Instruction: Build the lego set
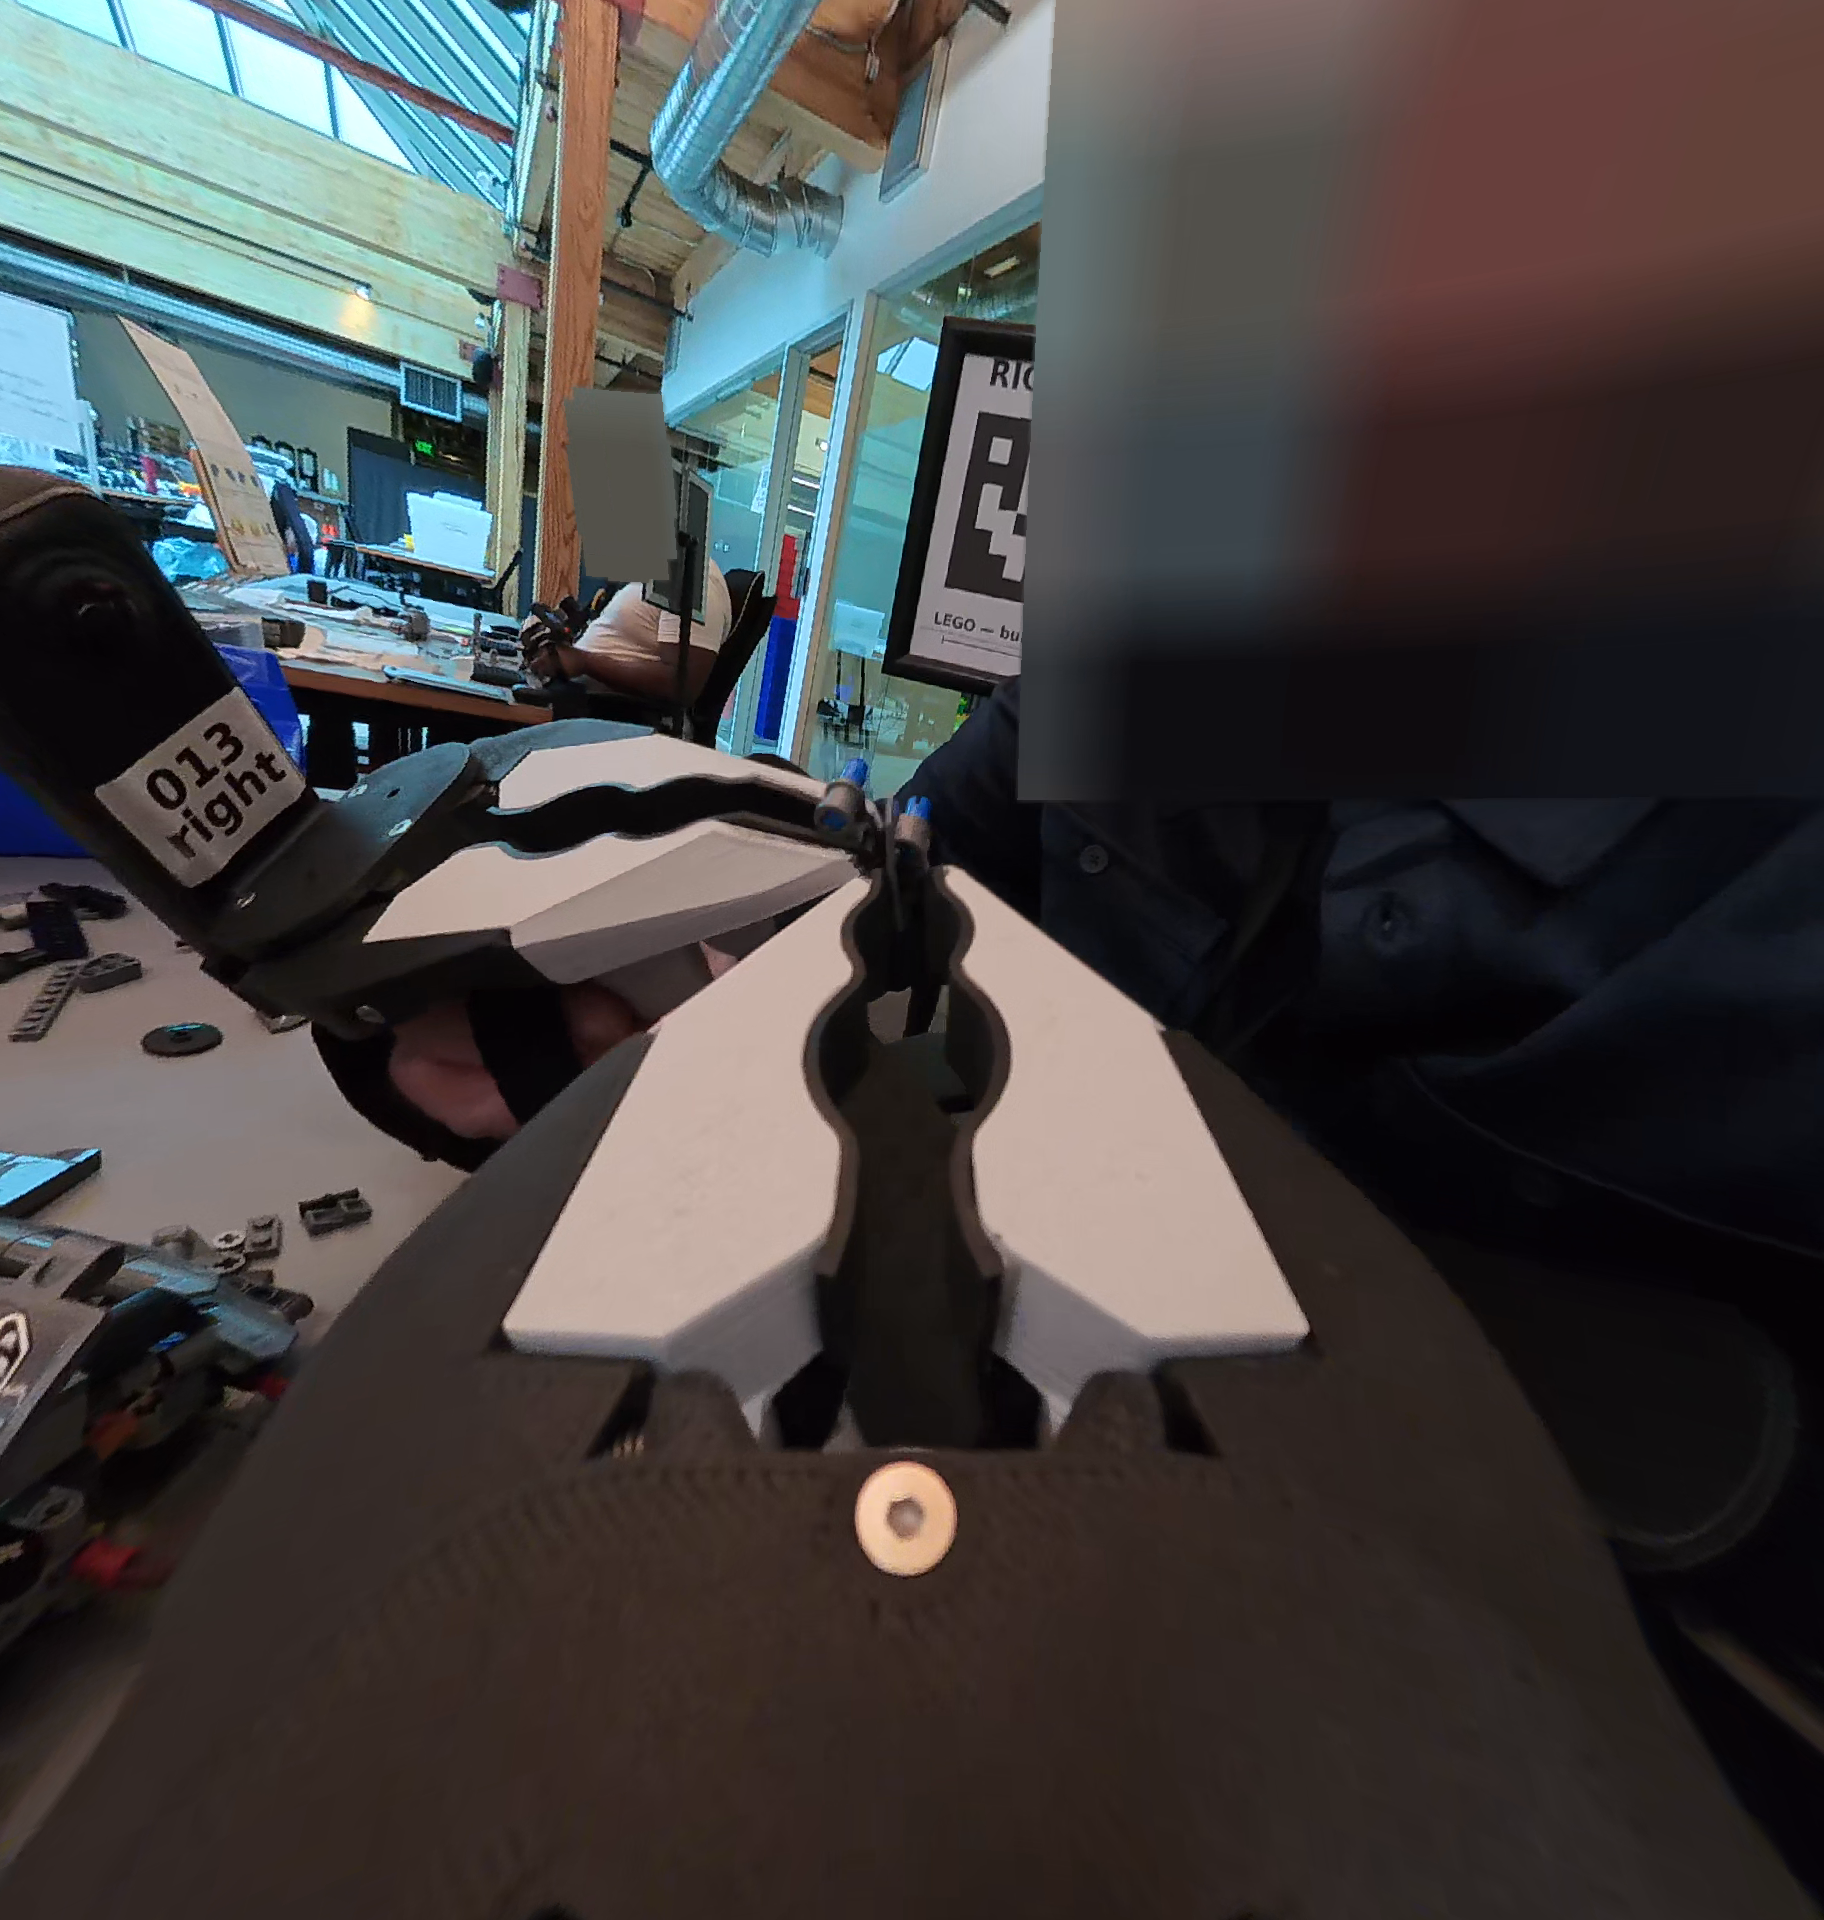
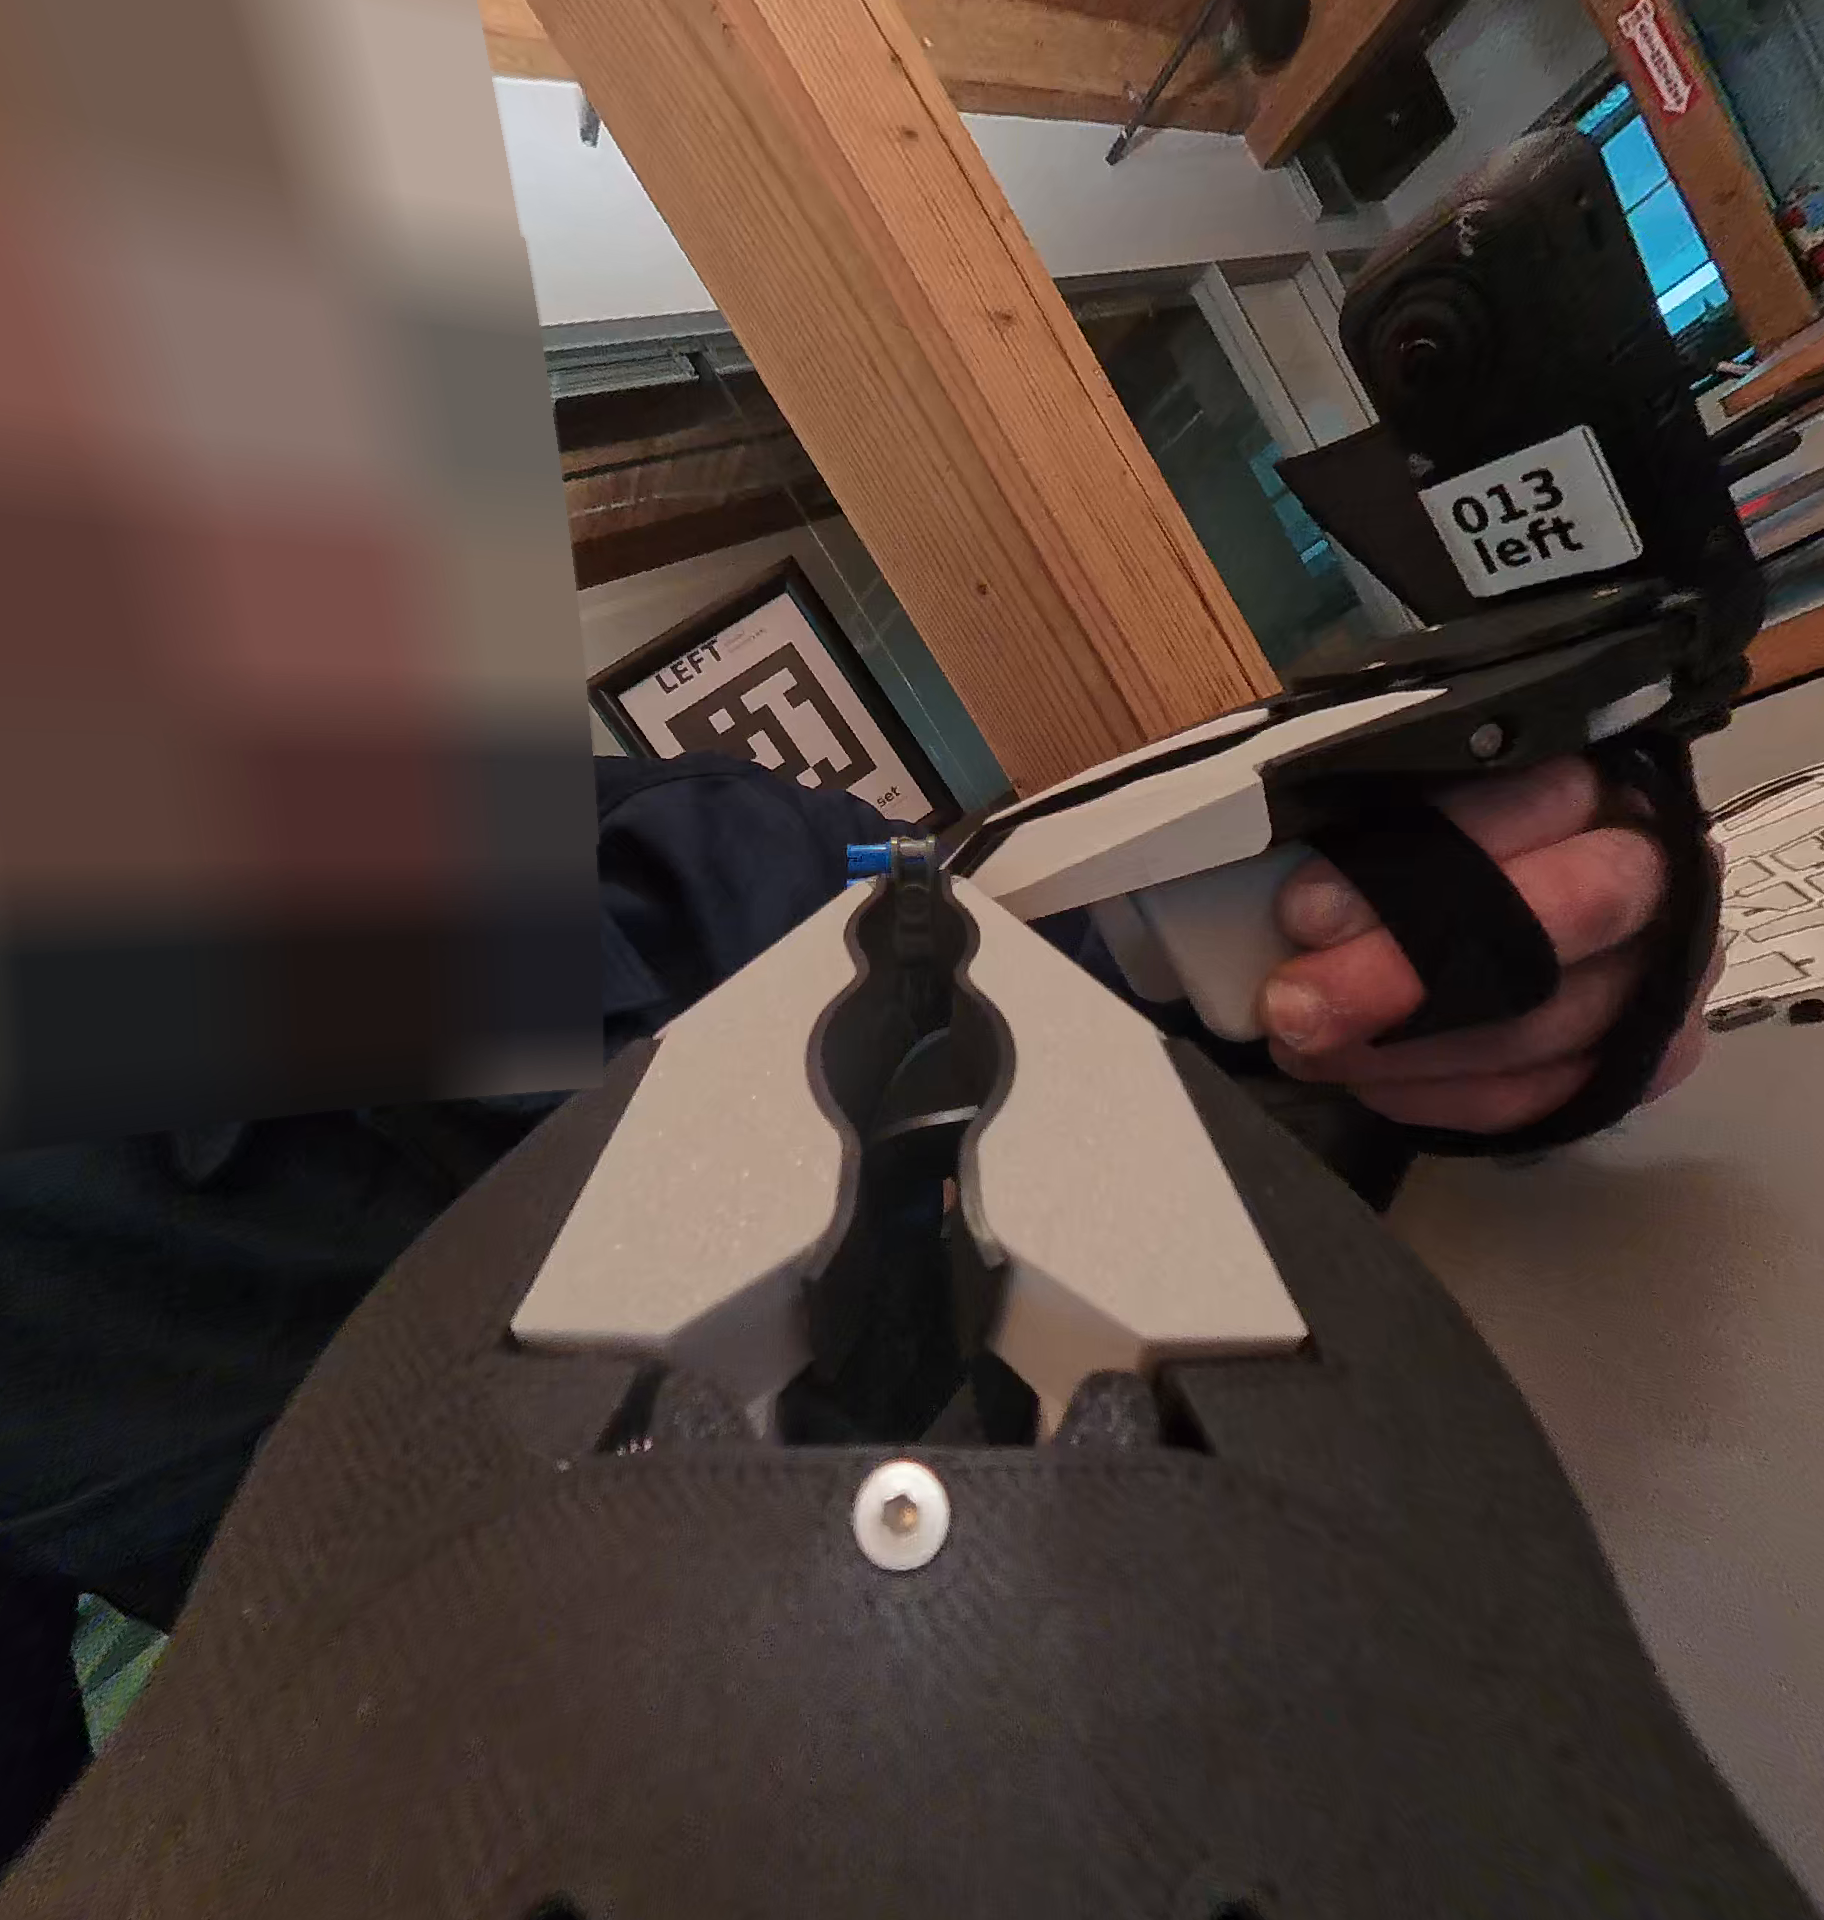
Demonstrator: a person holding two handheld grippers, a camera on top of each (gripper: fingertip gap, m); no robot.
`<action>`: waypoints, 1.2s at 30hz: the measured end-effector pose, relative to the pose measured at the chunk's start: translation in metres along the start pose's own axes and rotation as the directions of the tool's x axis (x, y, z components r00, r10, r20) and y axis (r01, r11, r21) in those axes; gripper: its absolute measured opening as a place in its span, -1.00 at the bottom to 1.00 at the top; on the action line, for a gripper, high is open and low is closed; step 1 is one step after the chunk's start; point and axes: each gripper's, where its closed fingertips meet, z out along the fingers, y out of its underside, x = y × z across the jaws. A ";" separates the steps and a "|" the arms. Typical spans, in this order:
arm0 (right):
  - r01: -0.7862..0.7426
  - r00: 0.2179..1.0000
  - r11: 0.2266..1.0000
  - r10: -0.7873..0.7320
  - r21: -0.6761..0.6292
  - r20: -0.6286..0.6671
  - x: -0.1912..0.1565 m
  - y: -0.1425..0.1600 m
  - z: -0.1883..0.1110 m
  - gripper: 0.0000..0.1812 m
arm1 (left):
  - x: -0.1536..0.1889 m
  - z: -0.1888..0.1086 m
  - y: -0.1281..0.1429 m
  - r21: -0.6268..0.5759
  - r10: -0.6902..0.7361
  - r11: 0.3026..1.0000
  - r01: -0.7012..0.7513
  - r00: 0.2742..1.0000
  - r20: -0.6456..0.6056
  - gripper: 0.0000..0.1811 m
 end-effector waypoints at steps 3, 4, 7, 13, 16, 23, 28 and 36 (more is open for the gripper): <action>-0.002 1.000 1.000 0.002 0.008 0.009 0.001 0.000 -0.001 -0.95 | 0.000 0.002 0.001 -0.007 0.004 1.000 -0.004 1.000 0.001 -0.95; -0.003 1.000 1.000 0.003 0.008 0.012 0.001 0.000 -0.001 -0.95 | 0.001 0.002 0.001 -0.012 0.006 1.000 -0.006 1.000 0.001 -0.95; 0.010 1.000 1.000 -0.010 -0.001 0.010 0.000 0.001 0.000 -0.94 | 0.004 0.002 0.002 -0.024 -0.006 1.000 0.006 1.000 -0.021 -0.95; 0.035 0.999 0.999 -0.035 -0.004 -0.003 0.000 0.000 -0.003 -0.95 | 0.004 0.001 0.002 -0.025 -0.017 1.000 0.016 1.000 -0.020 -0.95; 0.048 0.998 0.999 -0.048 -0.001 -0.028 0.002 -0.002 -0.005 -0.95 | 0.001 -0.001 0.001 -0.027 -0.020 0.999 0.020 1.000 -0.001 -0.94; 0.109 0.987 0.994 -0.108 0.008 -0.116 0.007 -0.010 -0.012 -0.95 | -0.011 -0.007 -0.001 -0.031 -0.002 1.000 0.005 0.996 0.086 -0.95; 0.181 0.962 0.984 -0.175 0.008 -0.212 0.014 -0.016 -0.020 -0.95 | -0.024 -0.015 -0.002 -0.037 0.007 0.999 -0.001 0.986 0.168 -0.95; 0.299 0.880 0.954 -0.284 -0.020 -0.380 0.026 -0.026 -0.032 -0.95 | -0.043 -0.027 -0.005 -0.020 0.007 1.000 -0.002 0.957 0.290 -0.95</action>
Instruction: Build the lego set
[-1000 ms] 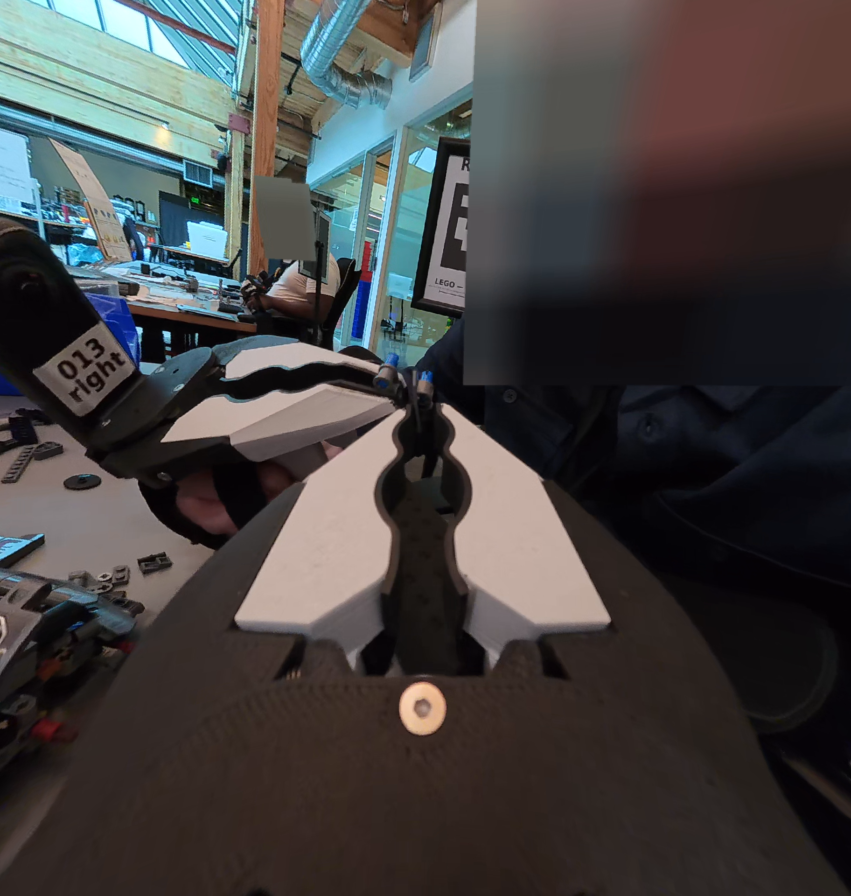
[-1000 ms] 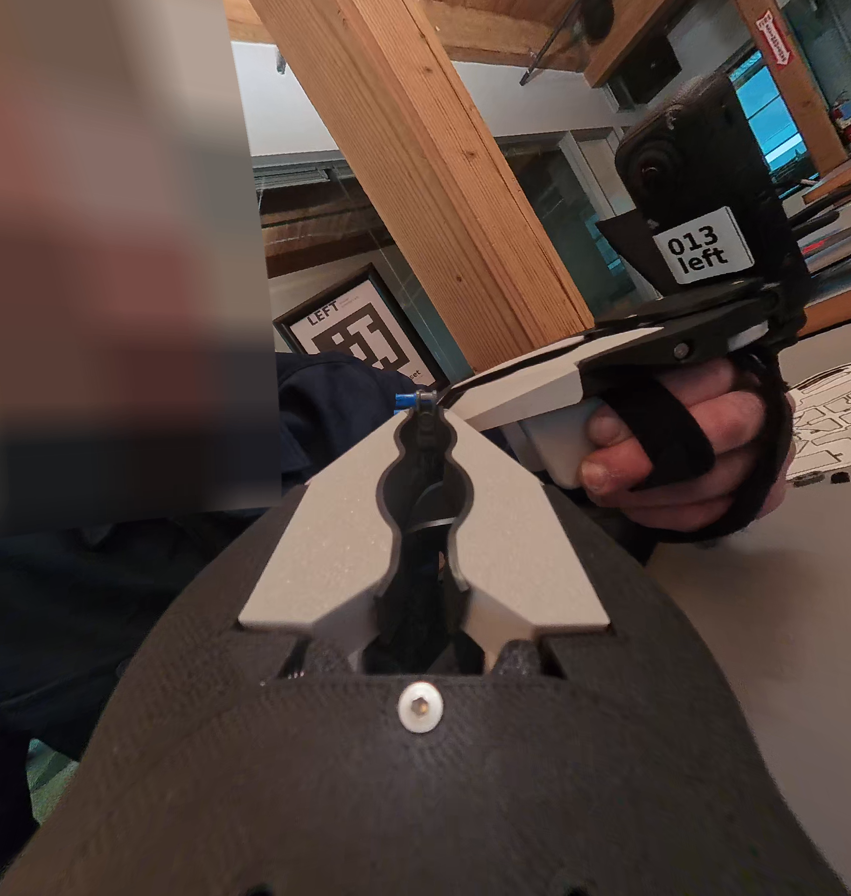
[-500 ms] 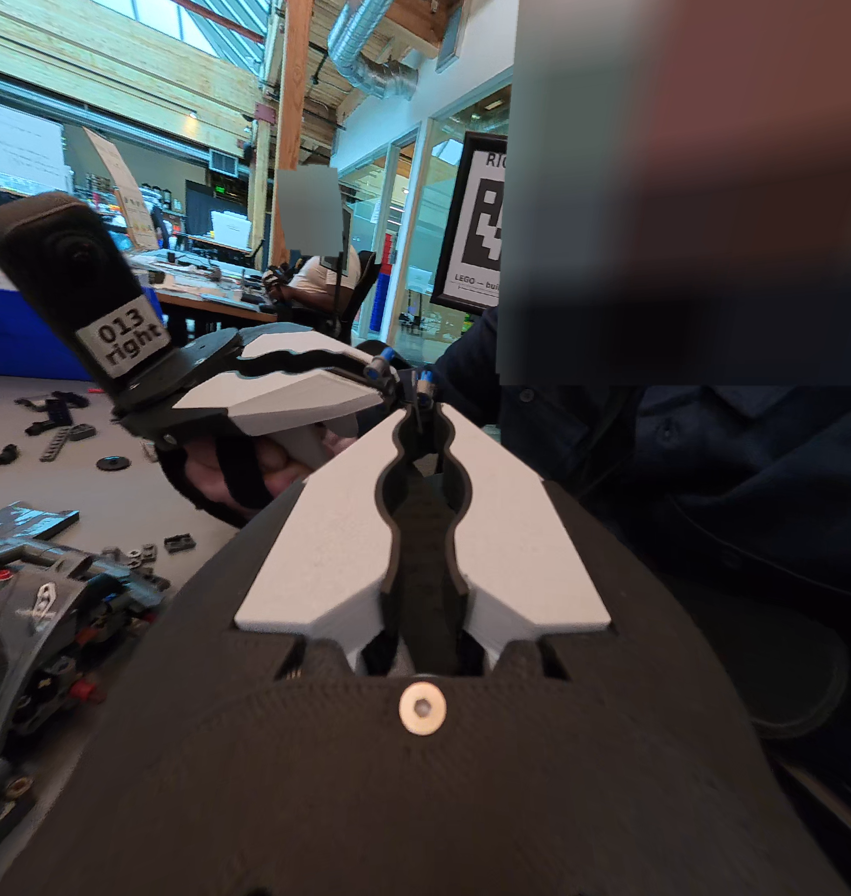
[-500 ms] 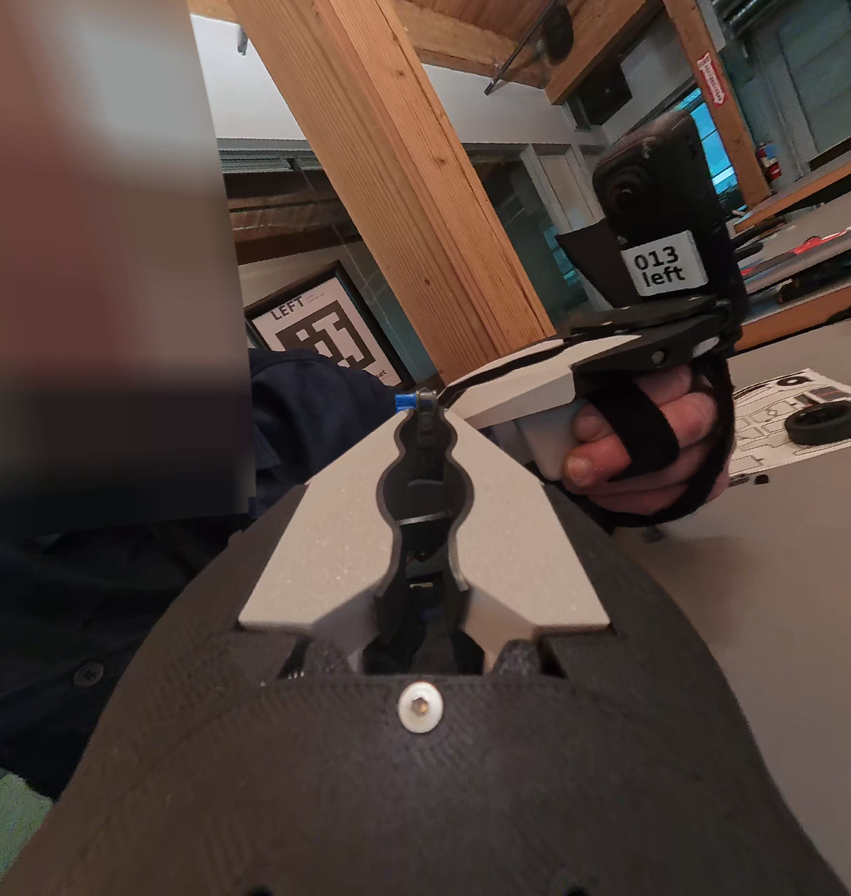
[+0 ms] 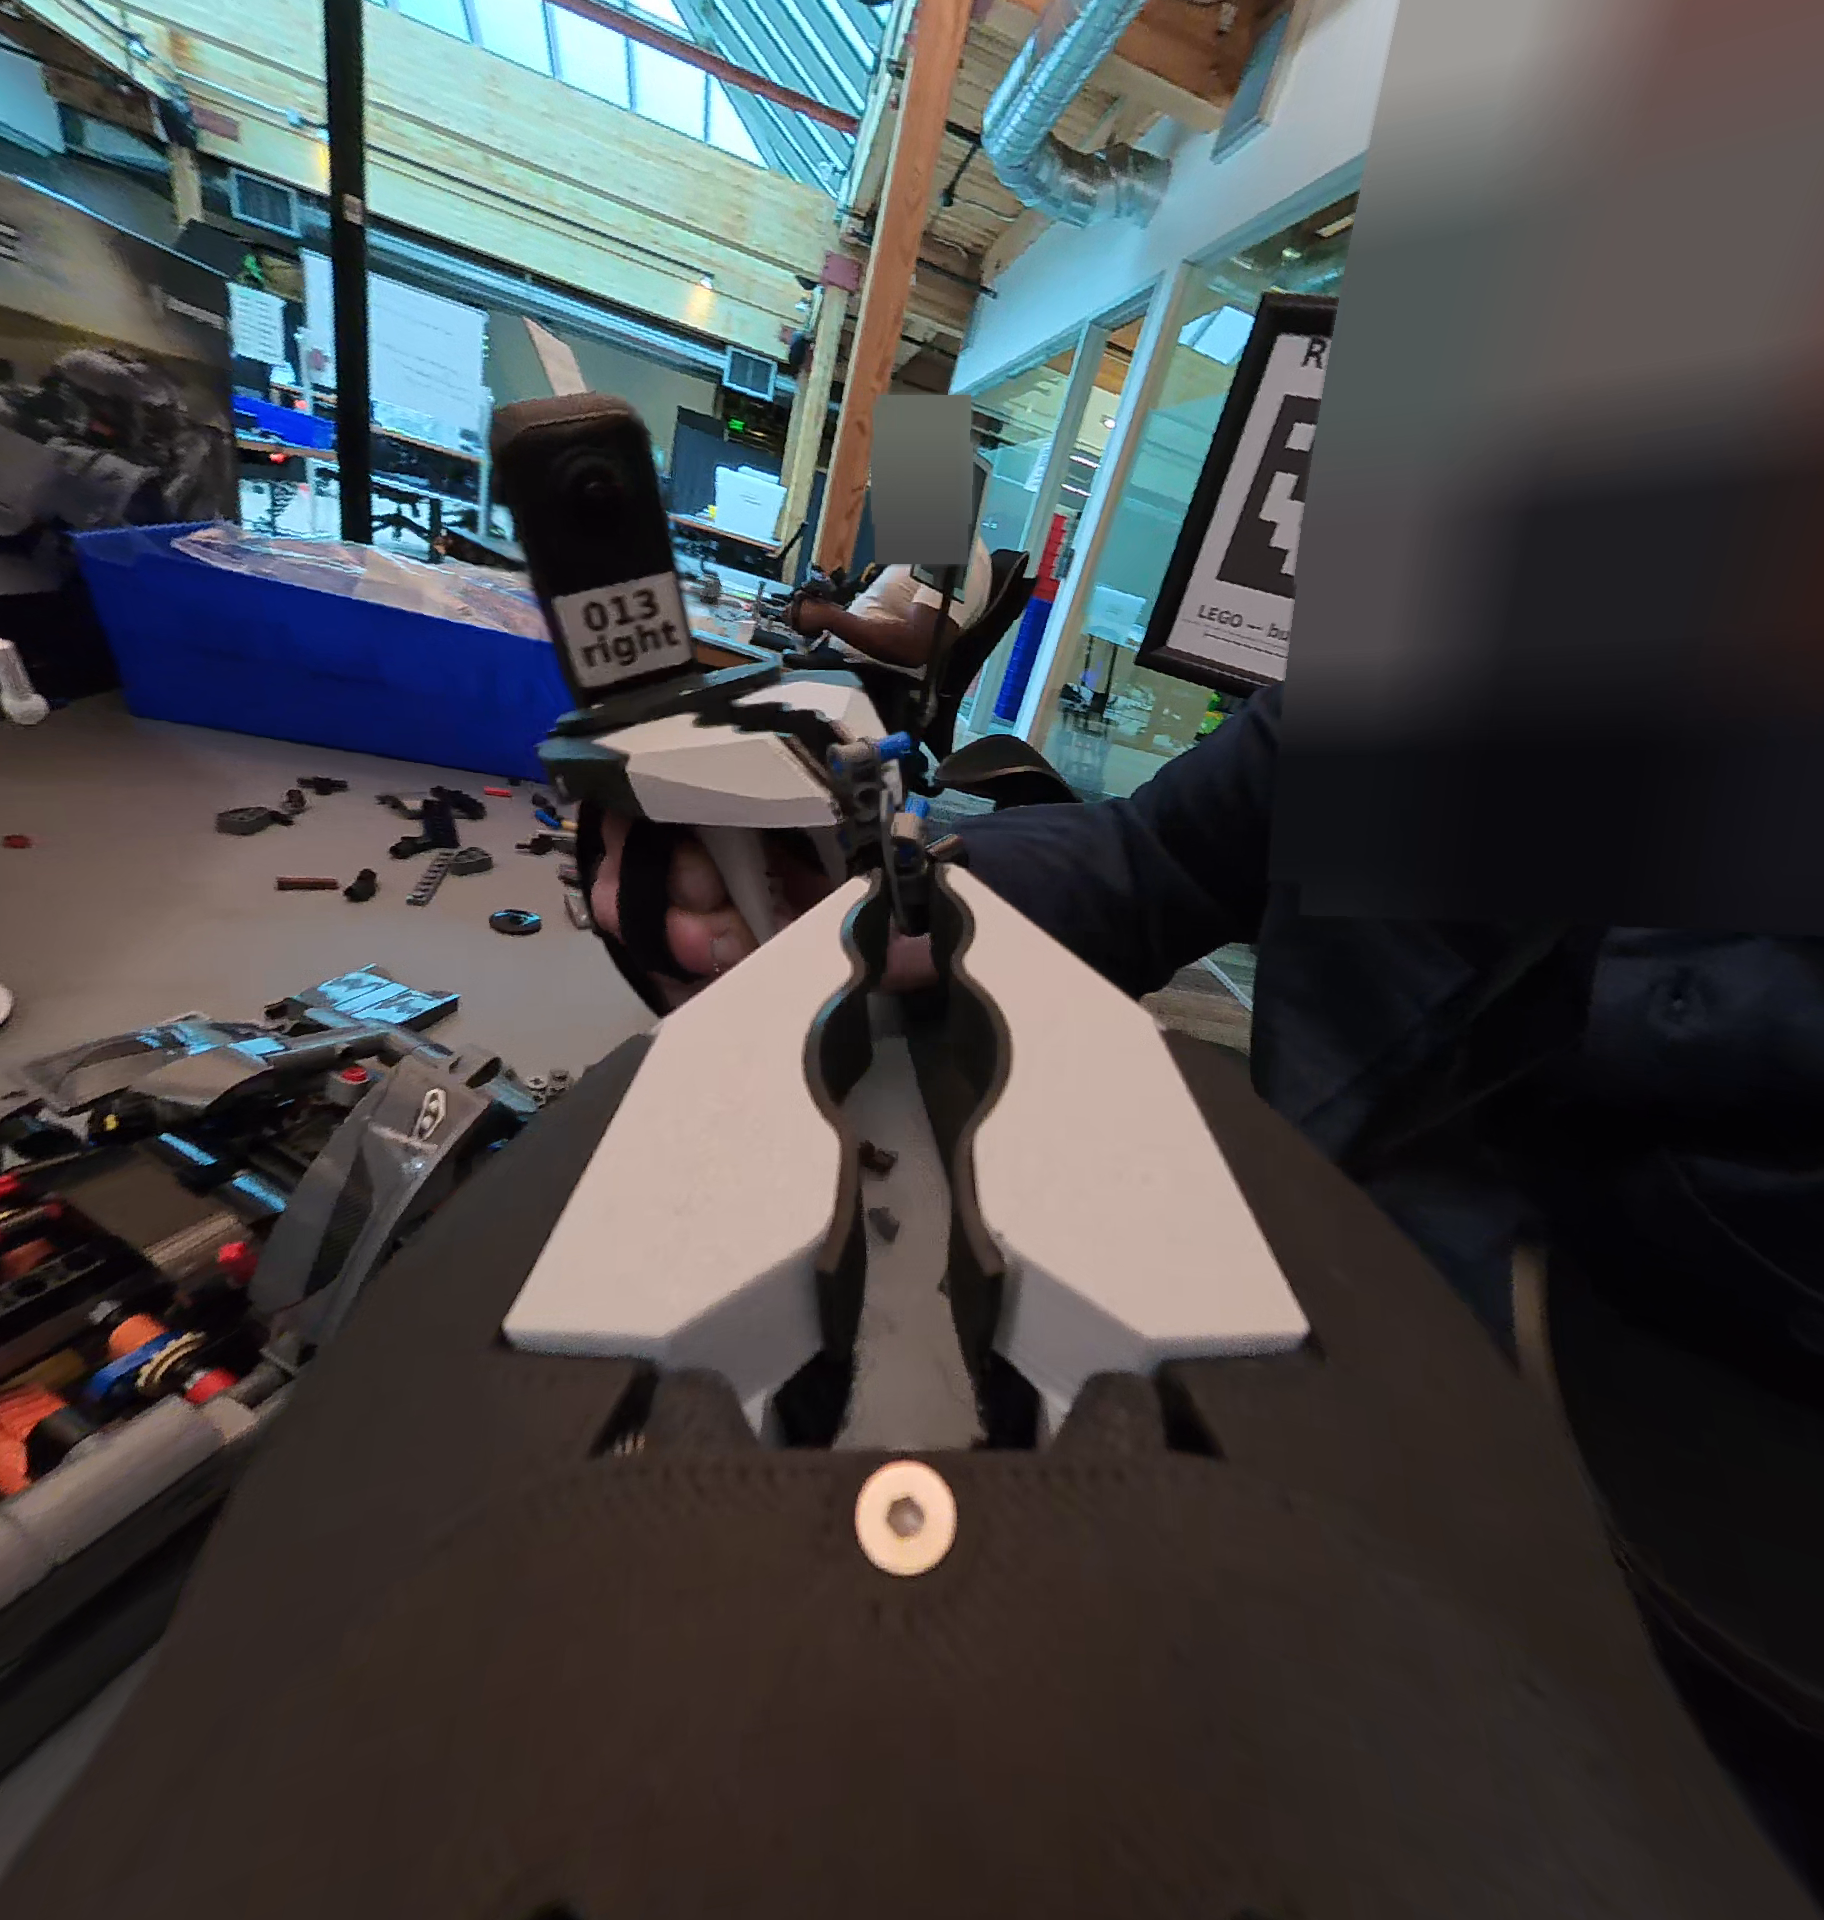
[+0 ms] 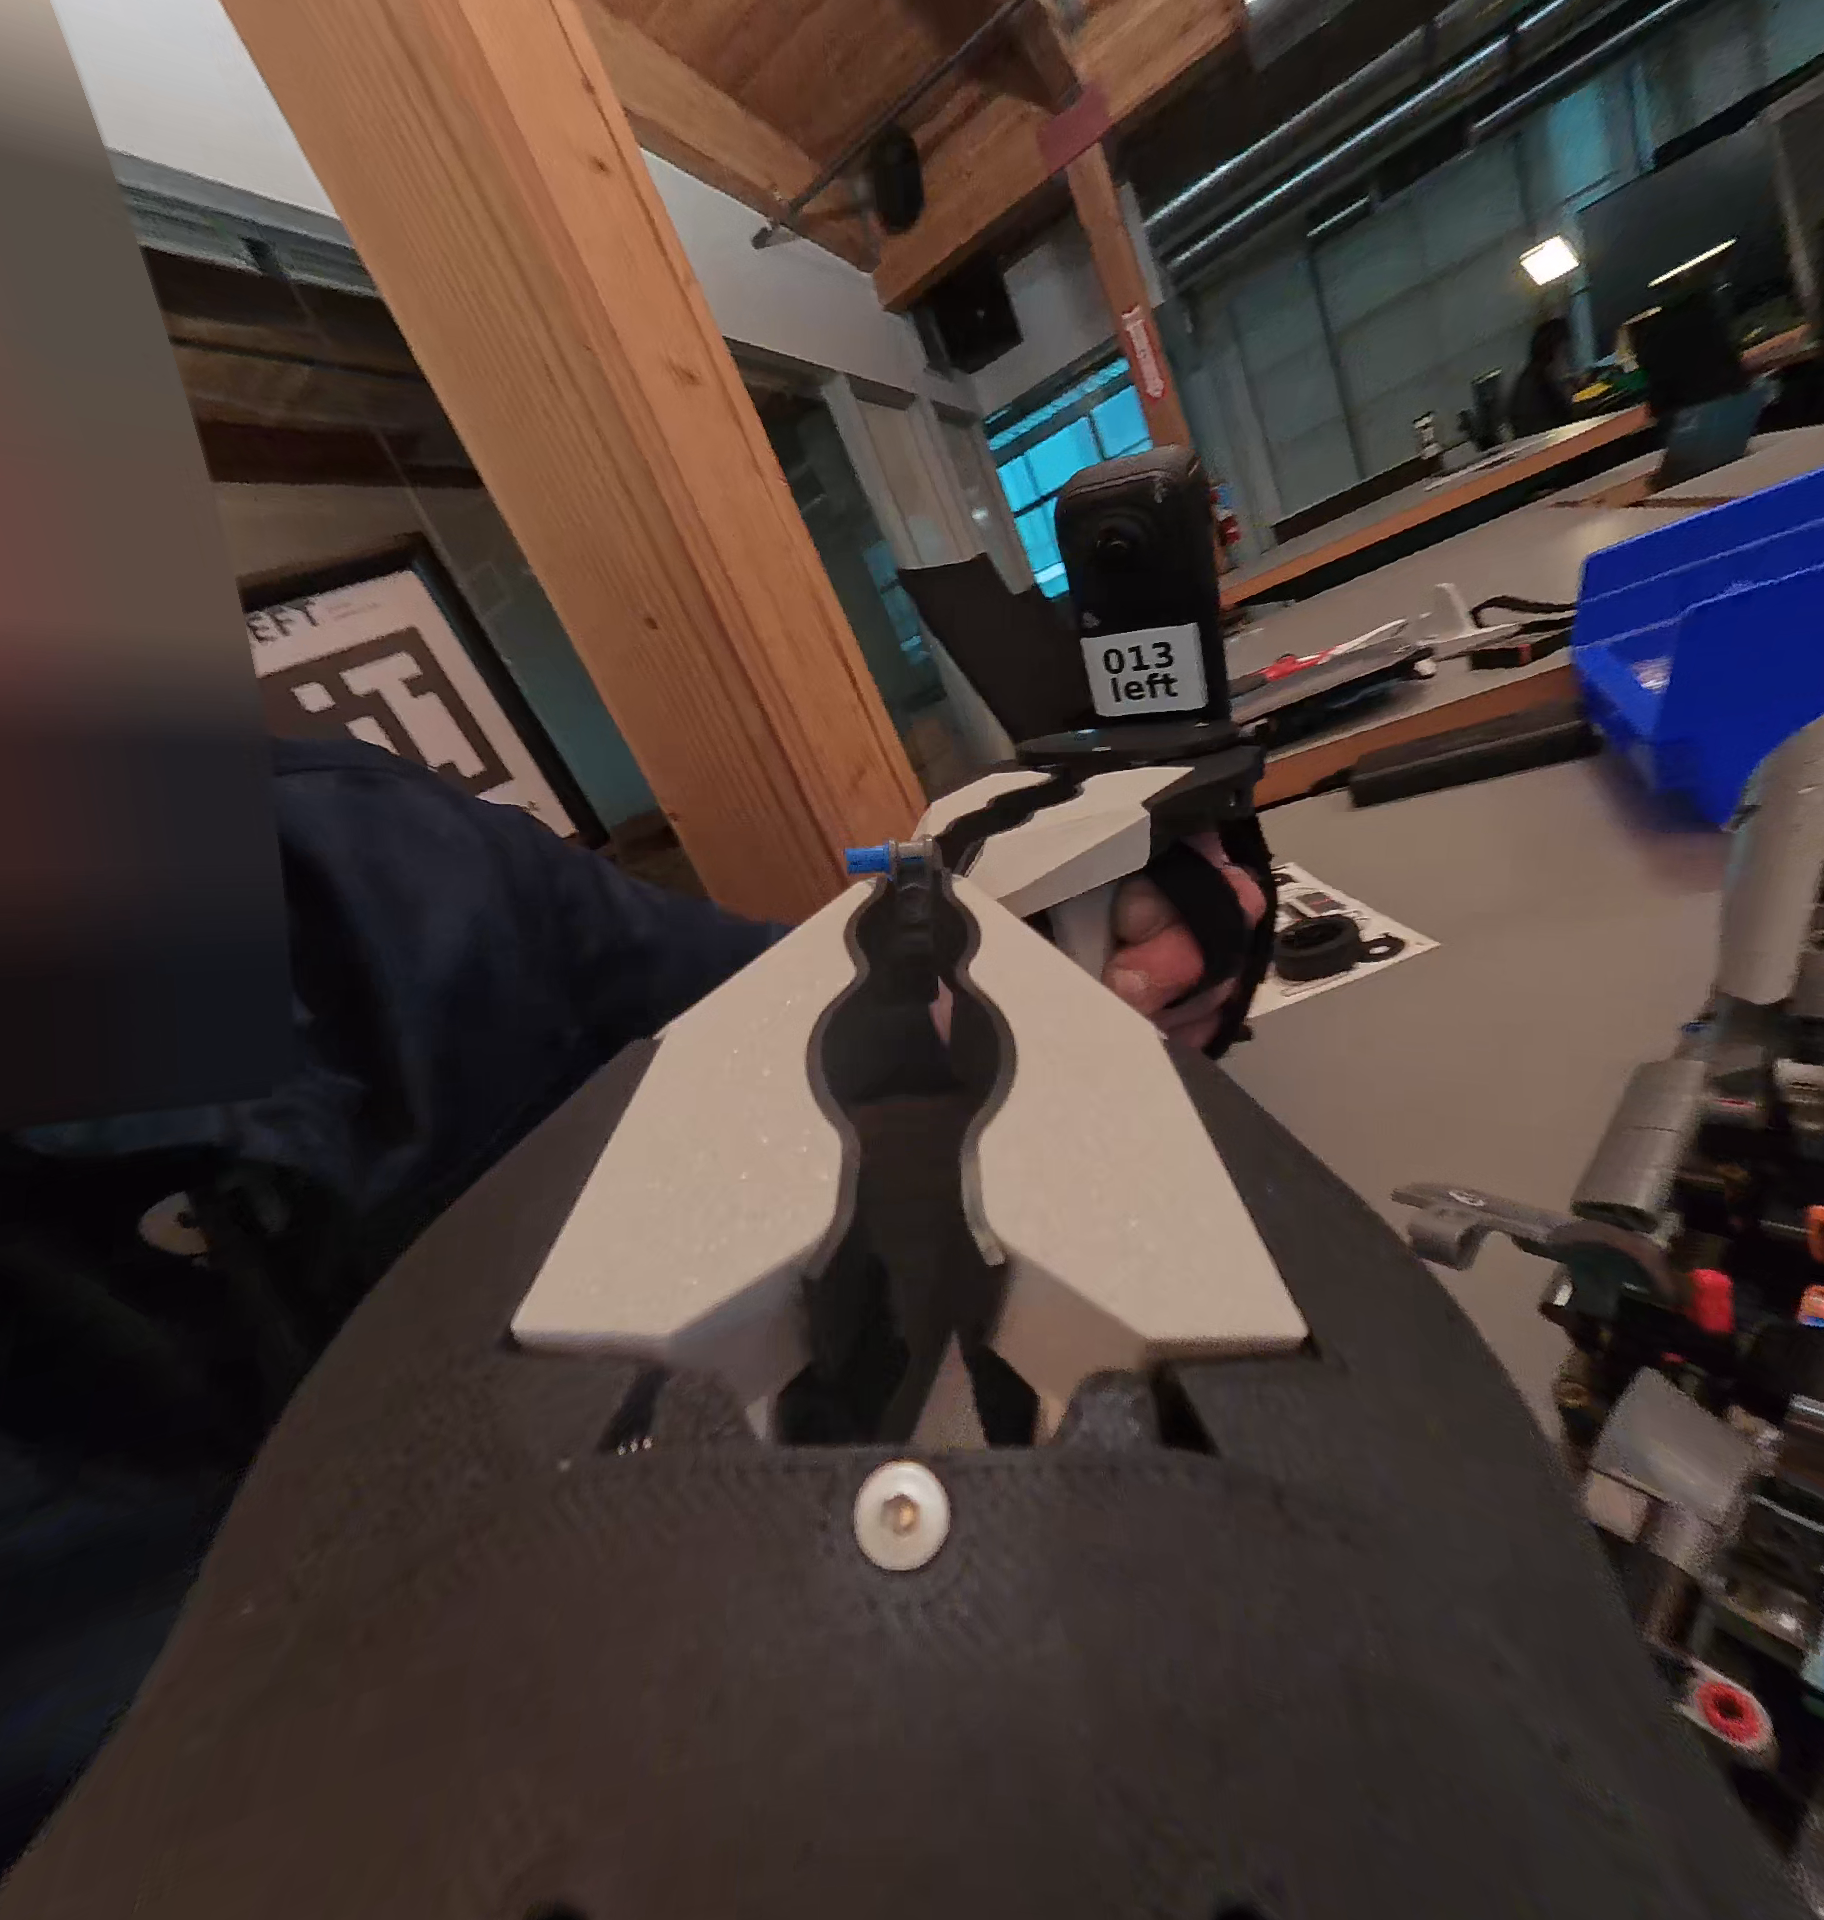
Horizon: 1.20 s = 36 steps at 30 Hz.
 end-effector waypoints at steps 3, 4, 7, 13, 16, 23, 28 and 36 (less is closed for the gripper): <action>0.047 0.996 0.999 -0.047 -0.008 -0.075 0.008 -0.002 -0.003 -0.95 | -0.011 -0.003 0.000 0.004 -0.006 1.000 0.006 0.998 0.059 -0.95; 0.048 0.995 0.999 -0.048 -0.010 -0.082 0.009 -0.001 -0.004 -0.95 | -0.012 -0.003 -0.001 0.008 -0.017 1.000 0.017 0.998 0.059 -0.94; 0.044 0.995 0.999 -0.045 -0.018 -0.093 0.011 0.000 -0.004 -0.95 | -0.012 -0.004 -0.003 0.023 -0.021 1.000 0.020 0.998 0.056 -0.93; 0.043 0.995 0.999 -0.046 -0.030 -0.092 0.011 0.002 -0.003 -0.94 | -0.008 -0.004 -0.005 0.019 0.002 1.000 -0.003 0.999 0.051 -0.91; 0.040 0.995 0.999 -0.043 -0.033 -0.094 0.012 0.003 -0.003 -0.95 | -0.007 -0.003 -0.004 0.005 0.017 1.000 -0.017 0.998 0.052 -0.90; 0.029 0.994 0.999 -0.033 -0.037 -0.103 0.015 0.005 -0.001 -0.95 | -0.009 0.001 0.001 -0.048 0.110 0.993 -0.106 0.987 0.113 -0.88; 0.057 0.988 0.997 -0.063 -0.044 -0.142 0.018 0.005 -0.002 -0.95 | -0.015 -0.003 -0.001 -0.052 0.149 0.988 -0.142 0.973 0.174 -0.90; 0.195 0.936 0.977 -0.211 -0.085 -0.282 0.027 0.001 -0.004 -0.95 | -0.032 -0.009 -0.003 -0.032 0.116 0.993 -0.112 0.950 0.289 -0.92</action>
